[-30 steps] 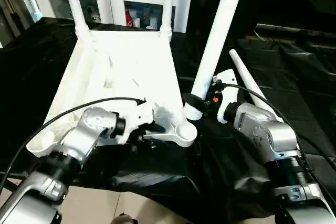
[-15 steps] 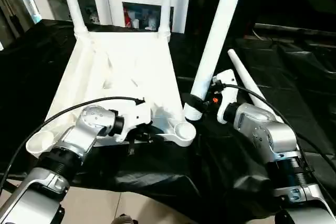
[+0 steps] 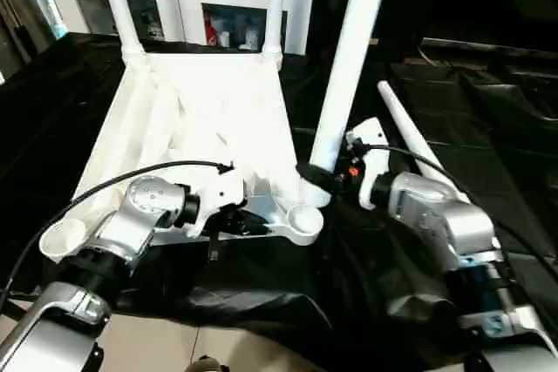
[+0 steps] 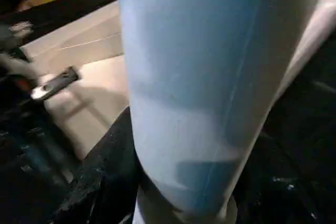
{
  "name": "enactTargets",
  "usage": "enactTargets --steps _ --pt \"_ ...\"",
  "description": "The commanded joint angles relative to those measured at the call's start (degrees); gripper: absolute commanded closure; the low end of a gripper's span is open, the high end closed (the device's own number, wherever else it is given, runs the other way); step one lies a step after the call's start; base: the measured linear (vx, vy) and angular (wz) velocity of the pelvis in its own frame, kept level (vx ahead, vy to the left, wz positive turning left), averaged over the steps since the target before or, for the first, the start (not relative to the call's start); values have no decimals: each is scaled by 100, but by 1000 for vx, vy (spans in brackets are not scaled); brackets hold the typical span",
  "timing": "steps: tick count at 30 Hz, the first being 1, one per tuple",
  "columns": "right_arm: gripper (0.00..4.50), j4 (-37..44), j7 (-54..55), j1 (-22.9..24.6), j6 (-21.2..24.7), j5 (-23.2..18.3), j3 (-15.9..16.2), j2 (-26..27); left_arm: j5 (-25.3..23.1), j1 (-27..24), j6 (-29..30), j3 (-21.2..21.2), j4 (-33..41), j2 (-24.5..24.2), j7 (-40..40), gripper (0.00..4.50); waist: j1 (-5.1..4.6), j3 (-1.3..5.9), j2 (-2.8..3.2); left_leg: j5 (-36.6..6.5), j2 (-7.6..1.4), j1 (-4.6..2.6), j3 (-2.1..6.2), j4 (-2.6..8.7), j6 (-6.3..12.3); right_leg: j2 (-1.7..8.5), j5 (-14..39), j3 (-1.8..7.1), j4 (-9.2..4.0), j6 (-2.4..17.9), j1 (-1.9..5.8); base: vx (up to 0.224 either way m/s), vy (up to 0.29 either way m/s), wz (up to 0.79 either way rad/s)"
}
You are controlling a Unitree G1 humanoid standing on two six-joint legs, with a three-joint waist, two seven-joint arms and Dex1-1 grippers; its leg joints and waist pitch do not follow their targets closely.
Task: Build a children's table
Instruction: Insert table leg to table base
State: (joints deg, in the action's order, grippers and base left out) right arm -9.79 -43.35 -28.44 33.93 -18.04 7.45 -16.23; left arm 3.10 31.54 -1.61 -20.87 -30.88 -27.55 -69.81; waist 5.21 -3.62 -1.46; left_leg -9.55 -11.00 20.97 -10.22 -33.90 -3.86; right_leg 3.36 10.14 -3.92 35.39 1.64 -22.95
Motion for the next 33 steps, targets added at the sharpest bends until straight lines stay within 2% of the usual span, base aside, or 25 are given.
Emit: enactTargets --steps 1,3,8,9,11,13,15,18,20,21,22,24,32,33 --pt "257 233 -197 30 127 -97 87 -103 -282 -154 143 -194 -83 68 231 450 34 402 27 -1306 -236 -91 87 396 -105 507 1554 315 -440 863 290 0 0 0" --pt "257 289 -342 24 246 -109 197 -198 -433 -120 351 -252 -24 184 485 450 43 395 32 -1388 -245 -116 84 397 -118 507 1705 314 -460 859 263 0 0 0" --pt "257 184 -333 -40 255 -4 234 -229 -540 -28 945 -310 182 364 749 450 72 391 11 -1470 -236 -108 95 395 -157 523 1985 313 -491 770 262 0 0 0" --pt "257 149 -323 -68 260 14 224 -226 -544 18 1128 -292 210 432 836 450 72 392 -9 -1448 -234 -100 98 398 -152 522 1997 310 -491 758 269 0 0 0" --pt "257 111 -313 -98 254 33 213 -229 -533 68 1295 -285 270 513 891 450 75 400 6 -1392 -229 -95 97 388 -141 523 1976 309 -489 749 269 0 0 0" --pt "257 53 -278 -138 232 57 190 -243 -526 106 1398 -278 378 603 888 450 76 410 -5 -1332 -227 -91 95 383 -122 516 1859 307 -484 763 276 0 0 0" --pt "257 14 -251 -150 205 69 170 -243 -537 113 1313 -280 399 601 859 450 78 419 12 -1245 -227 -80 98 380 -100 507 1654 306 -463 805 282 0 0 0" --pt "257 -37 -203 -164 163 76 125 -235 -499 138 1120 -241 355 561 786 391 81 428 21 -1175 -218 -73 94 375 -73 497 1424 303 -450 857 287 0 0 0" --pt "257 -42 -187 -162 148 63 89 -231 -470 174 1009 -175 250 503 770 391 83 431 36 -1178 -215 -73 94 371 -72 500 1372 301 -448 875 289 0 0 0" --pt "257 -31 -172 -155 146 54 68 -224 -482 190 983 -129 184 434 788 389 81 435 23 -1196 -211 -73 90 370 -74 496 1376 301 -450 865 296 0 0 0" --pt "257 -24 -165 -151 144 55 56 -219 -488 192 980 -117 155 377 771 388 76 428 45 -1231 -210 -70 96 377 -89 491 1394 299 -454 854 294 0 0 0" --pt "257 -14 -159 -146 145 55 48 -212 -492 182 975 -122 139 317 716 388 72 427 37 -1273 -217 -73 100 382 -106 497 1444 296 -451 854 298 0 0 0" --pt "257 -69 -135 -156 99 47 30 -217 -486 175 931 -84 -16 184 553 388 26 399 60 -1543 -210 -101 112 391 -156 504 1985 294 -516 771 267 0 0 0" --pt "257 -69 -135 -156 99 47 30 -217 -486 174 931 -84 -16 184 553 406 24 401 55 -1530 -211 -97 112 392 -155 503 1978 293 -516 764 271 0 0 0"
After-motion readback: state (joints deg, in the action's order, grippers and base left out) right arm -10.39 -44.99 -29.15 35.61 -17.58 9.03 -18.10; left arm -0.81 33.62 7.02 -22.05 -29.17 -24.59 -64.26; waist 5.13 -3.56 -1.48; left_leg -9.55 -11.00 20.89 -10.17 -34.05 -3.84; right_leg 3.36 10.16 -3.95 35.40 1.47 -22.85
